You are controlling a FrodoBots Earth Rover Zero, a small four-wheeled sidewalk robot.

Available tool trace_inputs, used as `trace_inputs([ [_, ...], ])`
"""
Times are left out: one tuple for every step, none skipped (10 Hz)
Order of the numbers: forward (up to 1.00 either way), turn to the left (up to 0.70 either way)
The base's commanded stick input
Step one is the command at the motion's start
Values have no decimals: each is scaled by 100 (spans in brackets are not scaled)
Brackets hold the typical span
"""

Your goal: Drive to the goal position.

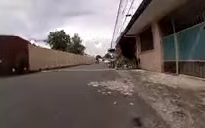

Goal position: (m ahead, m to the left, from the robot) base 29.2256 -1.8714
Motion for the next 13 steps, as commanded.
trace_inputs([
  [70,0],
  [70,0],
  [70,0],
  [70,0],
  [70,6],
  [70,15],
  [70,24],
  [70,33],
  [70,10],
  [70,0],
  [70,0],
  [70,0],
  [70,0],
])
